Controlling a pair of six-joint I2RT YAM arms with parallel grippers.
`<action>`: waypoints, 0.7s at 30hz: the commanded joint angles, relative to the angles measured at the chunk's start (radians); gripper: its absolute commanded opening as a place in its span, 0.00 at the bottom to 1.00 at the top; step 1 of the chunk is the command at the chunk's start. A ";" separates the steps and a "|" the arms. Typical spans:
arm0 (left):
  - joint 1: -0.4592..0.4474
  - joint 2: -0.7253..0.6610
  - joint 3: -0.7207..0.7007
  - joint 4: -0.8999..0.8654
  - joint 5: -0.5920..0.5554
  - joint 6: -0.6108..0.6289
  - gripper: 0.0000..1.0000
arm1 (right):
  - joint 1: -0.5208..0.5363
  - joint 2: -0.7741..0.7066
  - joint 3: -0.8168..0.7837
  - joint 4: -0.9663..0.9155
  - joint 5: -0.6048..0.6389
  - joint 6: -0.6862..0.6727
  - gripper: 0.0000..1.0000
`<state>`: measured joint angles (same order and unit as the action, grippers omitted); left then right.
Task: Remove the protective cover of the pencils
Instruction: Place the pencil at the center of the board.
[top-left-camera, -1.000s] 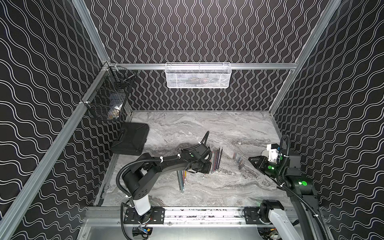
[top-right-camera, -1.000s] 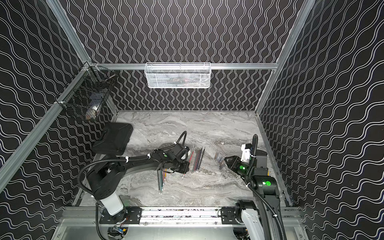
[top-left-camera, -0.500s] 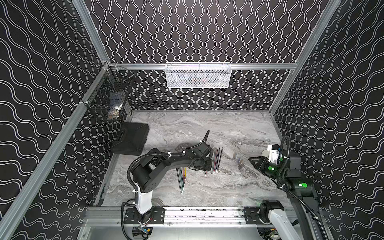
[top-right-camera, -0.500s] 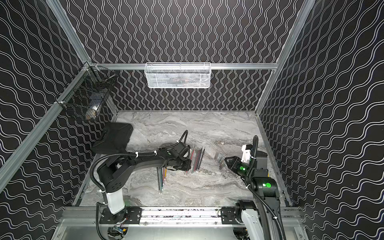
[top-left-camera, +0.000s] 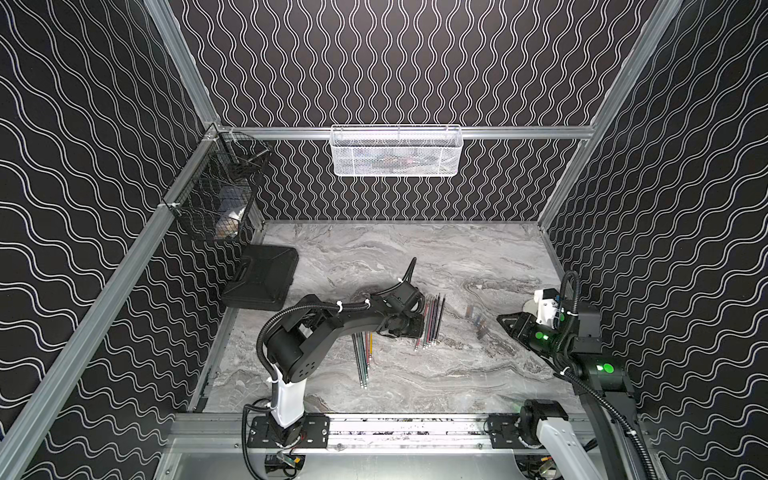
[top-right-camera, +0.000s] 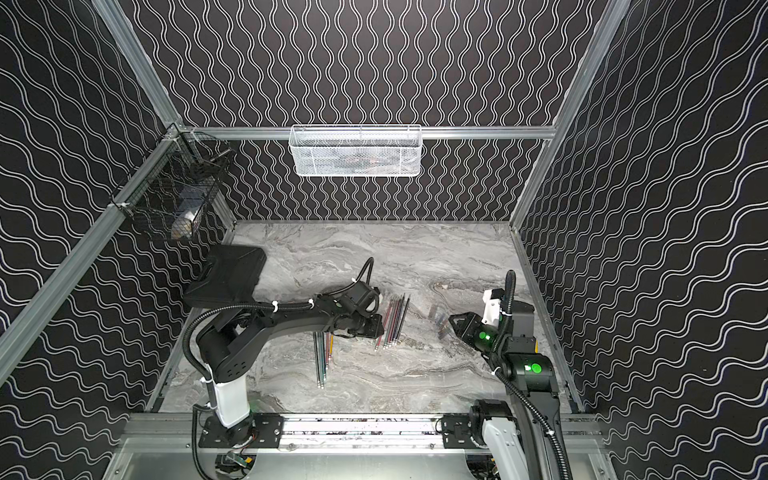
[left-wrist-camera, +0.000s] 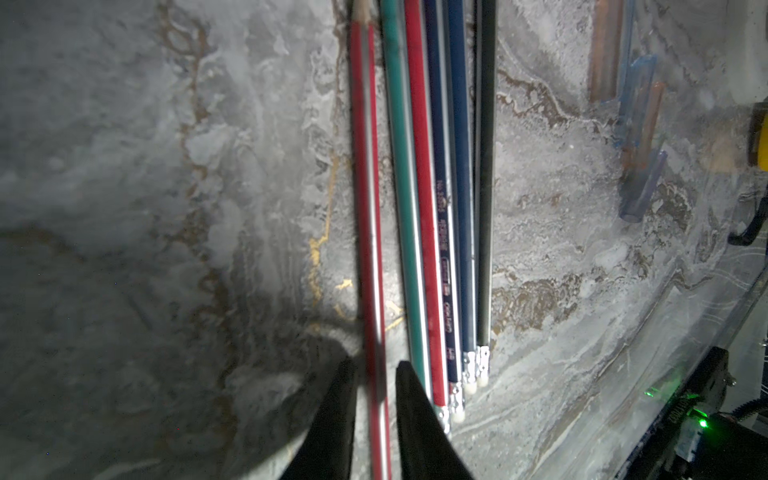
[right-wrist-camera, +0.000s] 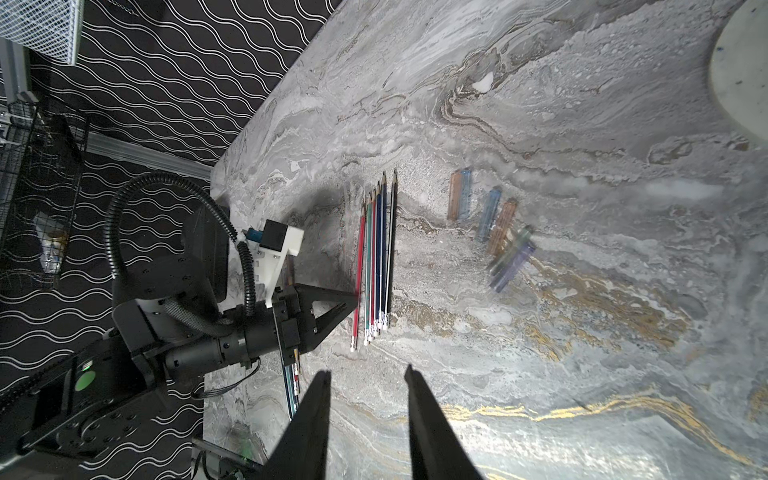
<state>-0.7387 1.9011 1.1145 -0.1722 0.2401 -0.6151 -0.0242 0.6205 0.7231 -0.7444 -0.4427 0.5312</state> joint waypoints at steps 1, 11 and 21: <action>0.005 -0.011 0.000 0.019 0.006 -0.015 0.23 | 0.001 0.002 0.003 0.002 0.006 -0.004 0.31; 0.007 -0.089 -0.008 0.014 0.018 -0.017 0.22 | 0.002 0.007 0.003 0.001 0.004 -0.005 0.32; 0.046 -0.338 -0.149 -0.085 -0.035 0.027 0.22 | 0.001 0.010 0.004 -0.001 0.002 -0.007 0.32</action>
<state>-0.7052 1.6150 1.0054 -0.2077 0.2295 -0.6117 -0.0242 0.6304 0.7231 -0.7444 -0.4431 0.5308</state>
